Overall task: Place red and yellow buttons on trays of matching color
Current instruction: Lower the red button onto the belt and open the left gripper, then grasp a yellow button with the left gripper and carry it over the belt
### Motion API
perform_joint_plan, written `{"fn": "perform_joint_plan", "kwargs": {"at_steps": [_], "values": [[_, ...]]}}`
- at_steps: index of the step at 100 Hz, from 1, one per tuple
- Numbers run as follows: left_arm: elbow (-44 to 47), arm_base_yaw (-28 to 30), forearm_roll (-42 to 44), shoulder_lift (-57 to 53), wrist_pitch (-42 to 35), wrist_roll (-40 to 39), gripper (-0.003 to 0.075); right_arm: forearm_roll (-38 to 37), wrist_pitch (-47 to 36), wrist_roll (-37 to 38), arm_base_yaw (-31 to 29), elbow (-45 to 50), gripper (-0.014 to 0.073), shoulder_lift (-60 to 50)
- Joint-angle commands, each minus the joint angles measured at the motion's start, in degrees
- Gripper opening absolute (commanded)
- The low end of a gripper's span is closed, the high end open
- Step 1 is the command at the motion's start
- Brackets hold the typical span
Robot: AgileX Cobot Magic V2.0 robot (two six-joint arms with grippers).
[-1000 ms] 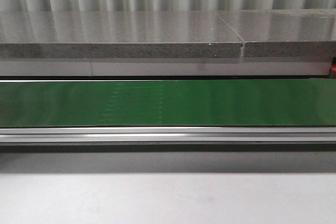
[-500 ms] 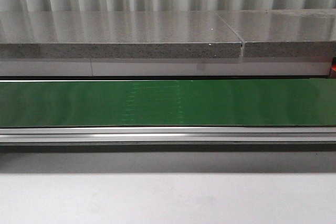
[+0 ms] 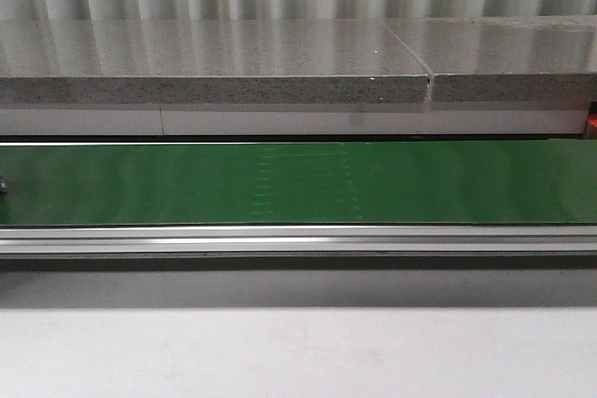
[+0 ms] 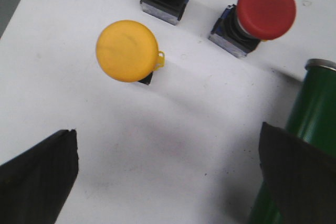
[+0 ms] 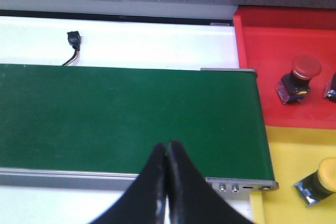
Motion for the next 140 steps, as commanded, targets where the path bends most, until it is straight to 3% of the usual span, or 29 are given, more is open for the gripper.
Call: {"fn": "perform_joint_plan", "kwargs": {"at_steps": [1,70,80,94,120,130,140], "values": [[-1.40,0.77,-0.71,-1.05,-3.45,-1.38,0.0659,0.10,-3.71,-0.51,-0.06,-1.43,-0.0067,-0.21],[-14.17,1.80,0.52,13.71,-2.55,-1.97,0.0657,0.10,-3.71,-0.51,-0.06,-1.43,-0.0067,-0.21],[-14.17,1.80,0.41,14.64,-2.93,-1.97,0.0627,0.10,-3.71,-0.51,-0.06,-1.43,-0.0067,-0.21],[-14.17,1.80,0.06,15.32,-2.68,-1.97,0.0487,0.10,-3.71,-0.51,-0.06,-1.43,-0.0067,-0.21],[-14.17,1.80,-1.07,12.75,-1.62,-1.97,0.0081,0.10,-3.71,-0.51,-0.06,-1.43,-0.0067,-0.21],[-14.17,1.80,-1.56,10.24,-1.08,-1.97,-0.0011,0.10,-3.71,-0.51,-0.06,-1.43,-0.0067,-0.21],[-14.17,1.48,-1.65,6.94,0.13,-1.97,-0.0020,0.10,-3.71,-0.51,-0.06,-1.43,-0.0067,-0.21]]}}
